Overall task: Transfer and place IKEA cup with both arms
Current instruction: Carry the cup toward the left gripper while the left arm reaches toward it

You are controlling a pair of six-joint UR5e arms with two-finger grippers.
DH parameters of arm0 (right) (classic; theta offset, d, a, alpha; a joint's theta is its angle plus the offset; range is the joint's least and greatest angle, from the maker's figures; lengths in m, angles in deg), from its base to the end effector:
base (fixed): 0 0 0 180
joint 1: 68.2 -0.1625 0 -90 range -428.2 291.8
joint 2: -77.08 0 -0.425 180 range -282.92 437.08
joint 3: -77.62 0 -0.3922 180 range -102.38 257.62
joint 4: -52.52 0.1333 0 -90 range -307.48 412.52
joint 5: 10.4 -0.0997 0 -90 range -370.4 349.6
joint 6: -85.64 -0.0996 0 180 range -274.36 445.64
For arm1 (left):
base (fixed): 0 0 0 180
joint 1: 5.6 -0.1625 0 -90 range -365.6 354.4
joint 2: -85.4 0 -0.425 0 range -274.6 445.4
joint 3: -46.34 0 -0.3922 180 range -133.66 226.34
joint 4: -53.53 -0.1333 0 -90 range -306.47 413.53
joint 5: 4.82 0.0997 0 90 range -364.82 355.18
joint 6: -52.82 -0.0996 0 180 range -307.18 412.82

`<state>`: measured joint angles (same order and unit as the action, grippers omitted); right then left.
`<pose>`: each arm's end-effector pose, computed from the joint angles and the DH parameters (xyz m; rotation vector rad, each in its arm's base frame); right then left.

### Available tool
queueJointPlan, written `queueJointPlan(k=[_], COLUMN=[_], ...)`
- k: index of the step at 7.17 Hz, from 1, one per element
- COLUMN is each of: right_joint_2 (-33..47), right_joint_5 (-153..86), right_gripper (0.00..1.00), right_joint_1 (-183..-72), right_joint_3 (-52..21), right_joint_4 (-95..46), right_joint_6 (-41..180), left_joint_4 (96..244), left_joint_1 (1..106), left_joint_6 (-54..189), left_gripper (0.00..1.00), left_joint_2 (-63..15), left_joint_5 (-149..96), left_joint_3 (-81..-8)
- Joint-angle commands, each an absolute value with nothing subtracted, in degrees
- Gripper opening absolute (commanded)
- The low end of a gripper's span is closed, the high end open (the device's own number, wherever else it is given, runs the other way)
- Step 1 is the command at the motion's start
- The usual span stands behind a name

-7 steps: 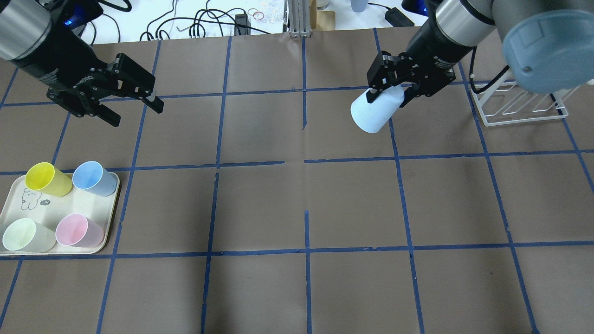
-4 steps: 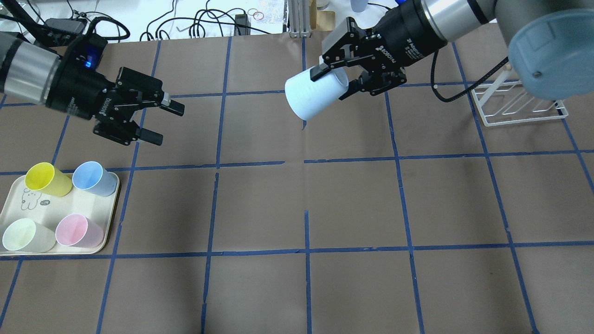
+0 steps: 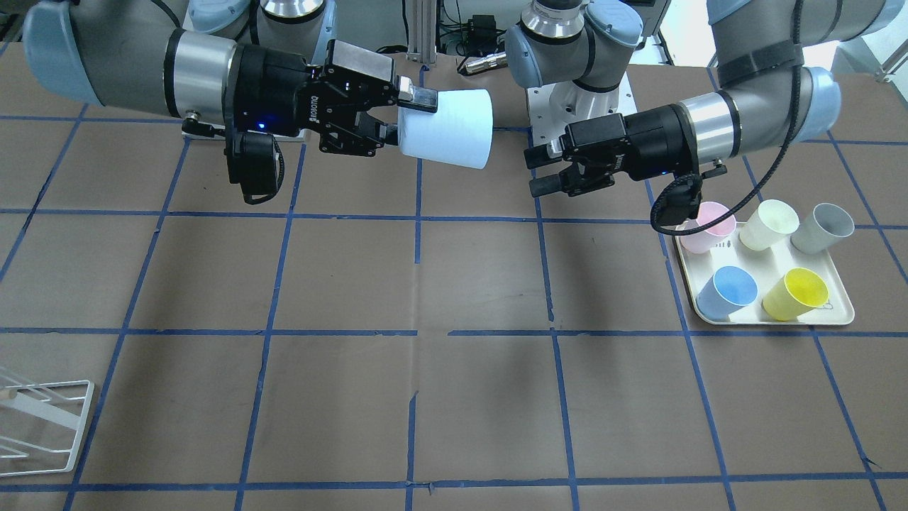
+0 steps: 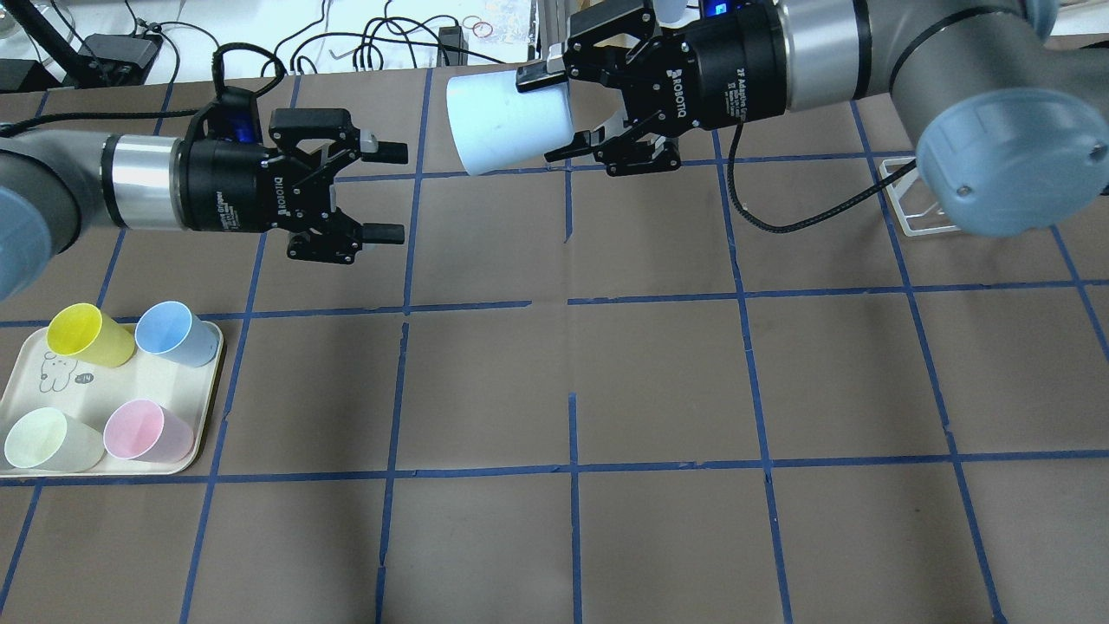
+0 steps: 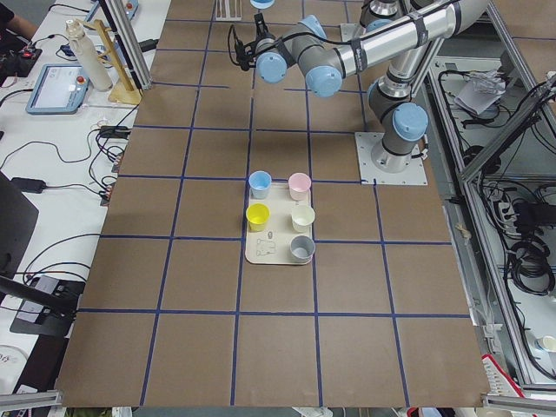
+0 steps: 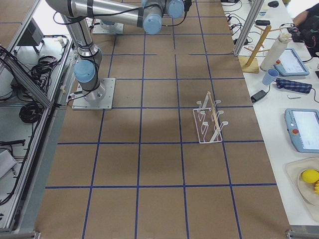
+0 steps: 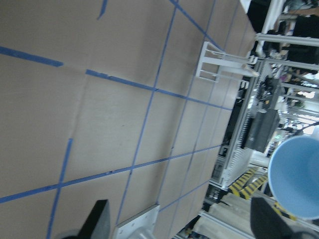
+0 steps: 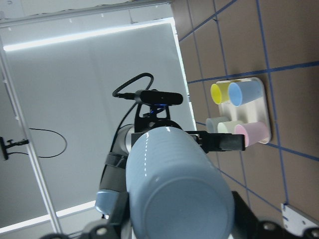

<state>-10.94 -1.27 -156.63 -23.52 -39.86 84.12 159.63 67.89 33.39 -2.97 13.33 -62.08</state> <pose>0.2181 -0.4978 0.4641 0.1846 1.7201 0.1615 -0.0963 -0.4773 0.3938 0.3382 -1.8053 -0.1028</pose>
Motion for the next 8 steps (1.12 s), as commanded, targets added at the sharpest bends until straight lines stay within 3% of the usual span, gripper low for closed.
queueJointPlan(k=[1, 8], right_joint_2=[-10.72, -10.10], right_joint_5=[-7.58, -7.67], right_gripper=[0.00, 0.00], right_joint_1=[-156.53, -157.14], right_joint_3=[-26.70, -26.71], right_joint_4=[-39.77, -39.94], right_joint_6=[83.80, 82.13], left_joint_4=[159.79, 159.97], left_joint_1=[69.28, 74.03], left_joint_6=[33.31, 34.19], left_gripper=[1.00, 1.00], left_joint_2=[-3.10, -1.79], left_joint_5=[6.89, 2.91], left_joint_3=[-64.13, -63.61])
